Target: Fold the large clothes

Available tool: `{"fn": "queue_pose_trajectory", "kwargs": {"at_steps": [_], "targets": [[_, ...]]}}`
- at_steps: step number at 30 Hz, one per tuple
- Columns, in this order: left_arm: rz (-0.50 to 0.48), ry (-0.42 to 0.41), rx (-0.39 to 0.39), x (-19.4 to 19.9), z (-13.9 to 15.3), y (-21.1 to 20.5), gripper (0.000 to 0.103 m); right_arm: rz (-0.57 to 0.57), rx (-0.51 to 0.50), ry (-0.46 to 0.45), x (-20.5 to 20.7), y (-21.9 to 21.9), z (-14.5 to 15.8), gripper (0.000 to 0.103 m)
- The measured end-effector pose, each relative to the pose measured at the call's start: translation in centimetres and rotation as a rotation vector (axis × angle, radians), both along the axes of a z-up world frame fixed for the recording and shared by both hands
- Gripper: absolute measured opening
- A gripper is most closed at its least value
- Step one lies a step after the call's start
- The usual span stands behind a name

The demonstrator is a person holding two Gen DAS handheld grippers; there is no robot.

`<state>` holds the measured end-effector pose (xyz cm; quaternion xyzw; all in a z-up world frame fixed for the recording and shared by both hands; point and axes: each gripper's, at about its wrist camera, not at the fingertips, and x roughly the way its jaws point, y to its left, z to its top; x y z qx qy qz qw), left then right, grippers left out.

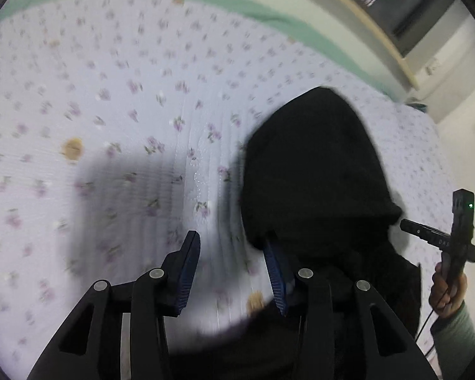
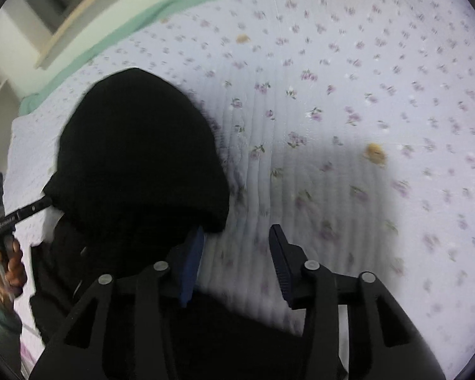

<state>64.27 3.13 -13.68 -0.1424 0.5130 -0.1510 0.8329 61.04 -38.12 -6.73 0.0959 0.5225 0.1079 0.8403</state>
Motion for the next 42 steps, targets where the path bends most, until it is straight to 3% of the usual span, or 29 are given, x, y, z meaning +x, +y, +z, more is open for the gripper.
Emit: {"fn": "queue_pose_trajectory", "kwargs": {"at_steps": [4, 6, 8, 10, 12, 14, 17, 22, 26, 27, 28, 29, 30, 34, 38, 42], "targets": [[-0.039, -0.091, -0.020, -0.1, 4.4, -1.2, 0.042, 0.022, 0.008, -0.084, 0.2, 1.3, 3.6, 0.049], [-0.081, -0.115, -0.045, 0.9, 5.7, -2.9, 0.043, 0.040, 0.015, -0.104, 1.6, 2.5, 4.0, 0.060], [-0.131, -0.119, -0.092, 2.5, 5.5, -4.9, 0.048, 0.061, -0.021, -0.102, 3.1, 4.2, 3.1, 0.063], [-0.176, -0.078, -0.146, 4.0, 3.7, -6.3, 0.052, 0.087, -0.026, -0.073, 4.5, 4.8, 1.0, 0.063], [-0.146, 0.005, -0.093, 5.5, 0.3, -6.8, 0.052, 0.093, -0.075, -0.012, 5.8, 5.2, -2.3, 0.059], [-0.137, 0.085, -0.053, 6.1, -3.0, -6.8, 0.041, 0.090, -0.092, 0.058, 6.4, 5.1, -5.4, 0.053], [-0.126, 0.062, -0.071, 5.9, -5.1, -6.4, 0.039, 0.032, 0.040, 0.083, 6.6, 3.1, -7.6, 0.053], [-0.112, 0.040, -0.090, 4.8, -3.5, -5.7, 0.039, 0.061, 0.004, 0.092, 6.3, 3.3, -6.2, 0.054], [-0.167, -0.076, -0.067, 3.5, 2.1, -5.2, 0.039, 0.122, 0.029, 0.012, 5.8, 3.0, -1.4, 0.062], [-0.180, -0.107, -0.089, 3.4, 3.6, -5.1, 0.041, 0.134, 0.060, -0.006, 6.3, 2.8, -0.3, 0.072], [-0.192, -0.131, -0.112, 3.8, 4.9, -5.0, 0.054, 0.137, 0.064, -0.025, 6.8, 2.7, 0.5, 0.077], [-0.200, -0.143, -0.129, 4.5, 5.9, -5.0, 0.075, 0.133, 0.035, -0.042, 7.5, 2.9, 1.1, 0.078], [-0.208, -0.148, -0.139, 5.7, 6.5, -5.2, 0.085, 0.136, 0.016, -0.047, 8.1, 3.0, 1.3, 0.078], [-0.196, -0.067, -0.099, 10.8, 4.5, -5.8, 0.085, 0.187, 0.031, -0.005, 11.9, 3.8, 0.0, 0.078], [-0.211, 0.119, -0.180, 14.8, -0.6, -5.7, 0.084, 0.243, 0.052, 0.088, 15.6, 5.1, -4.1, 0.078], [-0.219, 0.207, -0.265, 16.2, -3.6, -6.2, 0.084, 0.277, 0.094, 0.155, 17.3, 6.4, -7.1, 0.077]]}}
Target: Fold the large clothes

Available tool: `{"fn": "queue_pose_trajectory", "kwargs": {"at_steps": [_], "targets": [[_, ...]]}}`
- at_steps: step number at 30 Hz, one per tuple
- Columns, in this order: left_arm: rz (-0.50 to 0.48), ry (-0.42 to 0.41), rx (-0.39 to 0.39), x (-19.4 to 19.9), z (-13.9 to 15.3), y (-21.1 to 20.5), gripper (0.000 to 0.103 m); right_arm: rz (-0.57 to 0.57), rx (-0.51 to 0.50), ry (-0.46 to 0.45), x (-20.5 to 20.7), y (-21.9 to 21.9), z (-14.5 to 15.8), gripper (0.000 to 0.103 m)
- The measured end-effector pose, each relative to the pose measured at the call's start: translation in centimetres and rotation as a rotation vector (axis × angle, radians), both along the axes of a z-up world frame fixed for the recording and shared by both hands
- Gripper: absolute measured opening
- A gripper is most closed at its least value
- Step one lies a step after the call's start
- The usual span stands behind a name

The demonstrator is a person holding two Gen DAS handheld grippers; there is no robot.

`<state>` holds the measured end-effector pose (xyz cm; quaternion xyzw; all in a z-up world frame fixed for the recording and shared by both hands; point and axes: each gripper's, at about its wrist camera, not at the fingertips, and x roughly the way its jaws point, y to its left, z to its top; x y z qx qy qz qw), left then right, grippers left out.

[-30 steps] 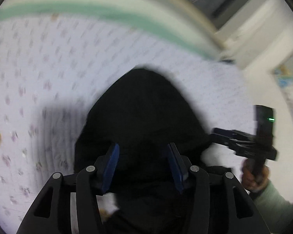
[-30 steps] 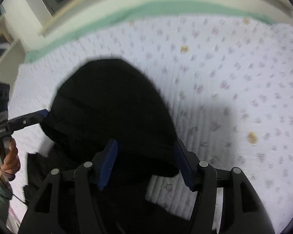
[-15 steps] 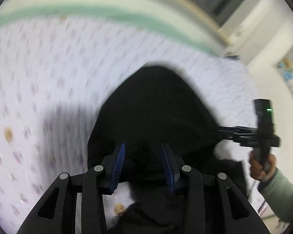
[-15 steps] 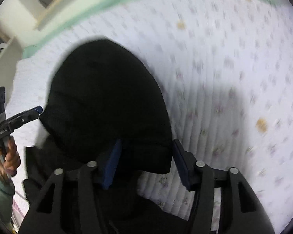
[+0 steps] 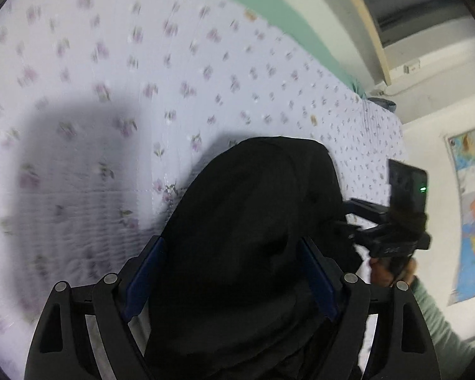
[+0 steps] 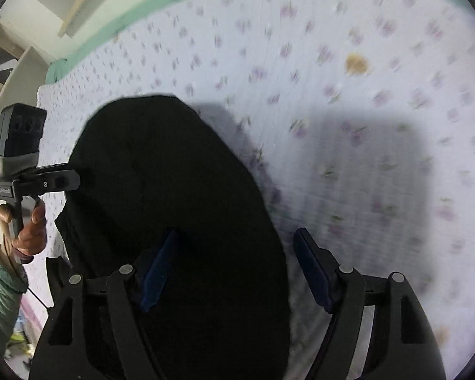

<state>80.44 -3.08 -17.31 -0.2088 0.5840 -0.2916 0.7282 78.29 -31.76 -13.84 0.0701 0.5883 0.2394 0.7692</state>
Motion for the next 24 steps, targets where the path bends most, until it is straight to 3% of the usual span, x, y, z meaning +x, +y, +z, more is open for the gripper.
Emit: {"fn": "queue_pose_trajectory", "kwargs": {"at_steps": [2, 3, 4, 5, 7, 12, 16, 20, 24], "targets": [[-0.008, 0.012, -0.020, -0.2, -0.6, -0.4, 0.082, 0.047, -0.009, -0.026, -0.5, 1.2, 0.1, 0.060], [-0.006, -0.007, -0.008, -0.5, -0.4, -0.3, 0.075, 0.054, -0.017, -0.042, -0.7, 1.9, 0.7, 0.046], [-0.018, -0.034, 0.005, -1.0, 0.0, -0.4, 0.046, 0.066, -0.025, -0.069, -1.4, 2.2, 1.4, 0.032], [-0.031, -0.049, -0.002, -1.3, 0.3, -0.5, 0.028, 0.080, -0.032, -0.095, -2.2, 2.6, 2.0, 0.028], [-0.048, -0.086, -0.025, -2.9, 1.7, -0.2, 0.022, 0.098, -0.052, -0.141, -4.1, 2.9, 3.8, 0.020], [-0.123, -0.251, -0.039, -10.3, 8.8, 0.8, 0.018, 0.138, -0.081, -0.308, -12.8, 3.6, 10.3, 0.018], [-0.200, -0.367, 0.022, -19.9, 14.3, 0.5, 0.018, 0.143, -0.117, -0.397, -21.7, 3.9, 14.1, 0.018], [-0.236, -0.398, 0.097, -28.6, 16.2, -0.8, 0.018, 0.157, -0.192, -0.422, -31.4, 4.8, 14.2, 0.018], [-0.211, -0.383, 0.209, -36.0, 14.7, -1.6, 0.021, 0.146, -0.331, -0.396, -38.4, 6.5, 9.9, 0.022]]}}
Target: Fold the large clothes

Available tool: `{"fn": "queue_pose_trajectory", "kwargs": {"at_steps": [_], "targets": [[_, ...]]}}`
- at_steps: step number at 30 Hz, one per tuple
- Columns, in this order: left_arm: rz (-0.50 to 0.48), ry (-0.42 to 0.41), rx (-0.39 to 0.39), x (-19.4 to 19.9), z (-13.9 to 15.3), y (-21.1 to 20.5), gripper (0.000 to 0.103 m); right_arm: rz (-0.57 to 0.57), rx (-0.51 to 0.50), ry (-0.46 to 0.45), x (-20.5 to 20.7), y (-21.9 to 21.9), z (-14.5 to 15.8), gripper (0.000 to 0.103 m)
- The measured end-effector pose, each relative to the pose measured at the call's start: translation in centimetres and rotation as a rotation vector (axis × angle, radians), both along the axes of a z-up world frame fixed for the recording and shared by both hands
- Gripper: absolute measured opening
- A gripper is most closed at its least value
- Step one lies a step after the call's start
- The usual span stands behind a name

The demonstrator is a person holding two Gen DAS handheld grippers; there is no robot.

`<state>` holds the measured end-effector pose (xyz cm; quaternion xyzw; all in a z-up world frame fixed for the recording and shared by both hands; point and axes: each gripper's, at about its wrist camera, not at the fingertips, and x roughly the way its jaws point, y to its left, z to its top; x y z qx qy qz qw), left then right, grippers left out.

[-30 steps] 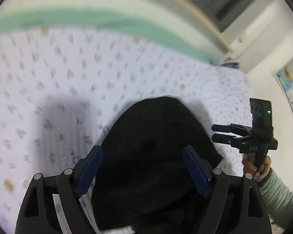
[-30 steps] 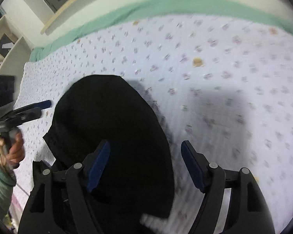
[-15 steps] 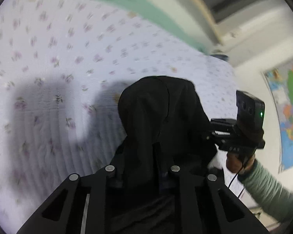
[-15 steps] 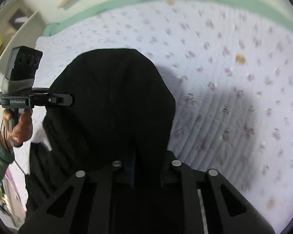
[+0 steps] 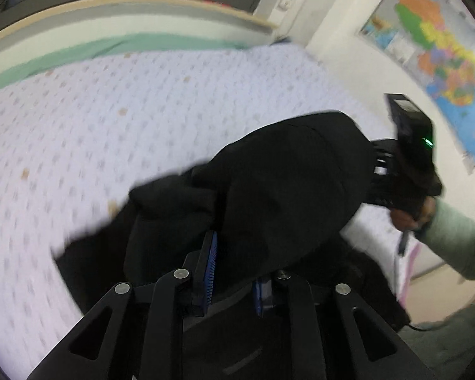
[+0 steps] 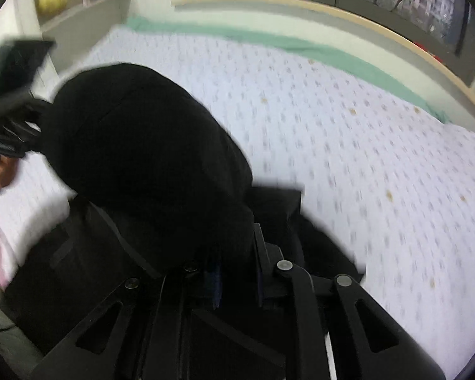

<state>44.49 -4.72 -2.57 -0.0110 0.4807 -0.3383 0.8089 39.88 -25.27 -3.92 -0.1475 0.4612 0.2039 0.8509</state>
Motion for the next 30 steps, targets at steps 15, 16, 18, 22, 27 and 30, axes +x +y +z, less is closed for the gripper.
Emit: {"fn": "queue_pose_trajectory", "kwargs": {"at_steps": [15, 16, 18, 22, 27, 30], "targets": [[0.258, 0.179, -0.027, -10.5, -3.4, 5.4, 0.021, -0.190, 0.229, 0.182, -8.2, -3.7, -1.6, 0.050], [0.258, 0.158, -0.062, -10.3, -2.2, 5.5, 0.021, -0.184, 0.270, 0.156, -7.5, -3.3, -0.2, 0.062], [0.251, 0.118, -0.170, -8.9, 0.9, 5.3, 0.029, -0.176, 0.333, 0.106, -5.7, -1.5, 1.9, 0.071], [0.220, 0.156, -0.260, -5.8, 1.0, 2.7, 0.043, -0.188, 0.324, 0.161, -1.9, 4.3, -1.2, 0.071], [0.223, 0.353, -0.122, -4.2, -7.3, -0.1, 0.038, -0.196, 0.143, 0.305, -0.6, 7.3, -11.1, 0.067], [0.257, 0.492, -0.013, -4.0, -13.3, -0.8, 0.037, -0.210, 0.075, 0.334, -1.0, 7.9, -14.9, 0.066]]}}
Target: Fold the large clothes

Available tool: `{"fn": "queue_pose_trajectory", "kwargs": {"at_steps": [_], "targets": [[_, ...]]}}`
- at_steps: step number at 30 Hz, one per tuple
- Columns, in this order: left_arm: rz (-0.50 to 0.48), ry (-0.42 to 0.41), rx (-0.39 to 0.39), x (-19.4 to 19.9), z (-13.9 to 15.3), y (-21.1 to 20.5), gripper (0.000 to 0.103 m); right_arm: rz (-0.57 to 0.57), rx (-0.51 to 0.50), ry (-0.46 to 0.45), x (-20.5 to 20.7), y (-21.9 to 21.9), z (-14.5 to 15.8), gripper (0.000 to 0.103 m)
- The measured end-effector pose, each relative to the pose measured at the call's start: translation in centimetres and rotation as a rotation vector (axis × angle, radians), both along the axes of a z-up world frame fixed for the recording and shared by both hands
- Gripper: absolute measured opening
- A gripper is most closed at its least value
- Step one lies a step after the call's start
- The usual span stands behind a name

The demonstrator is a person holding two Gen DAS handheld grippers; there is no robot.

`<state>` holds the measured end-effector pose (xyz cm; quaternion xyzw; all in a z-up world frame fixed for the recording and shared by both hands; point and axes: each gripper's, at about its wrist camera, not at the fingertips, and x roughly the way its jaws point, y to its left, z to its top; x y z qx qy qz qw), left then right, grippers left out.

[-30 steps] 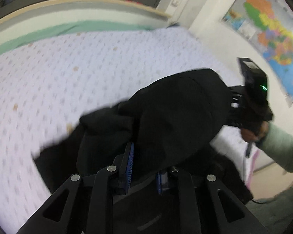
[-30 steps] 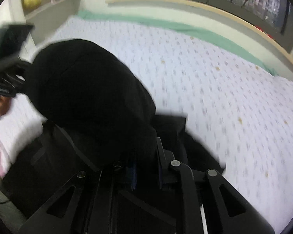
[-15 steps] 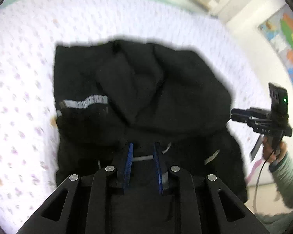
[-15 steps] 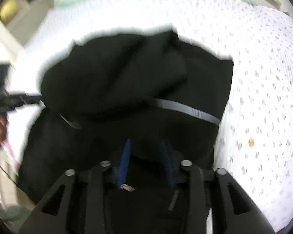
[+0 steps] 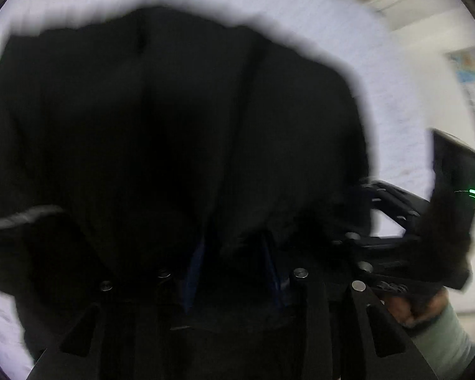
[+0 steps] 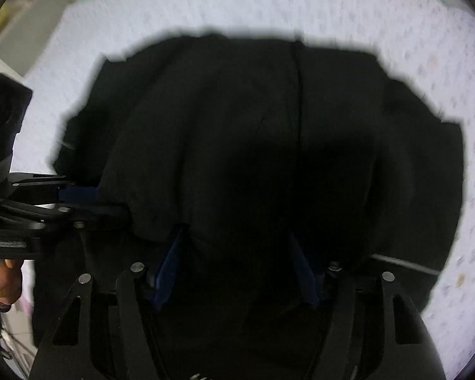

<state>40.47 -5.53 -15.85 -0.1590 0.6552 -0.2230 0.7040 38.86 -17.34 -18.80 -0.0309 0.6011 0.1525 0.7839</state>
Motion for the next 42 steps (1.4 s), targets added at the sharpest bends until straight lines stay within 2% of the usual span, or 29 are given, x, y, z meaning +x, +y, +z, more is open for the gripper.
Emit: {"fn": "queue_pose_trajectory", "kwargs": {"at_steps": [1, 3, 7, 10, 12, 13, 14, 15, 17, 19, 22, 24, 25, 27, 29, 30, 32, 34, 38, 42], "targets": [[0.033, 0.021, -0.023, 0.1, -0.8, 0.3, 0.036, -0.002, -0.021, -0.014, -0.2, 0.4, -0.3, 0.066], [0.076, 0.020, -0.054, 0.2, -0.4, 1.0, 0.033, -0.010, -0.026, -0.022, -0.5, 0.8, 0.1, 0.067], [0.045, -0.082, -0.072, -2.4, 3.2, 1.9, 0.033, 0.009, 0.039, -0.080, -2.7, 0.8, 3.4, 0.065], [0.026, -0.162, -0.145, -5.5, 6.3, 2.8, 0.033, 0.044, 0.085, -0.145, -5.7, 1.4, 5.7, 0.066], [0.027, -0.170, -0.129, -6.3, 6.3, 2.8, 0.033, 0.055, 0.062, -0.135, -6.8, 2.7, 4.7, 0.065], [0.029, -0.147, -0.084, -6.3, 5.4, 2.6, 0.033, 0.058, 0.024, -0.101, -6.3, 3.5, 3.0, 0.063], [0.038, -0.095, -0.021, -6.1, 3.5, 2.3, 0.035, 0.057, -0.030, -0.040, -6.0, 4.3, 0.4, 0.062], [0.054, -0.027, -0.009, -5.8, 1.6, 2.3, 0.035, 0.057, -0.030, -0.040, -6.0, 4.3, 0.4, 0.061], [0.079, 0.008, -0.028, -6.0, 0.4, 1.9, 0.035, 0.028, -0.026, -0.013, -6.2, 4.8, -1.5, 0.061], [0.076, -0.034, -0.053, -7.0, 2.1, 2.5, 0.035, 0.011, 0.013, -0.017, -6.7, 4.4, -0.3, 0.061], [0.063, -0.098, -0.098, -10.2, 5.6, 4.8, 0.035, 0.007, 0.073, -0.042, -9.7, 2.8, 2.5, 0.061], [0.066, -0.144, -0.067, -13.4, 7.9, 7.2, 0.037, 0.008, 0.065, -0.079, -12.4, 1.4, 3.9, 0.062], [0.078, -0.161, -0.055, -15.4, 8.9, 8.8, 0.040, -0.001, 0.068, -0.078, -13.7, 0.4, 4.2, 0.062], [0.144, -0.157, -0.032, -20.0, 9.5, 13.2, 0.056, -0.035, 0.084, -0.061, -14.9, -2.6, 4.2, 0.062], [0.208, -0.134, -0.003, -22.4, 9.5, 15.9, 0.058, -0.095, 0.063, -0.031, -16.7, -5.4, 3.7, 0.062], [0.252, -0.103, 0.009, -24.4, 9.1, 17.9, 0.058, -0.120, 0.053, -0.016, -17.7, -6.9, 3.8, 0.062], [0.313, -0.047, 0.000, -26.8, 7.3, 19.5, 0.058, -0.197, 0.060, 0.029, -20.7, -10.5, 3.4, 0.062], [0.376, 0.010, -0.023, -29.3, 4.6, 21.0, 0.058, -0.263, 0.091, 0.073, -22.9, -13.8, 3.5, 0.062], [0.396, 0.126, -0.097, -31.3, 0.5, 21.5, 0.058, -0.376, 0.134, 0.144, -27.4, -18.2, 2.0, 0.062], [0.393, 0.171, -0.067, -32.4, -1.0, 20.6, 0.058, -0.417, 0.143, 0.193, -30.1, -20.3, 0.6, 0.062]]}}
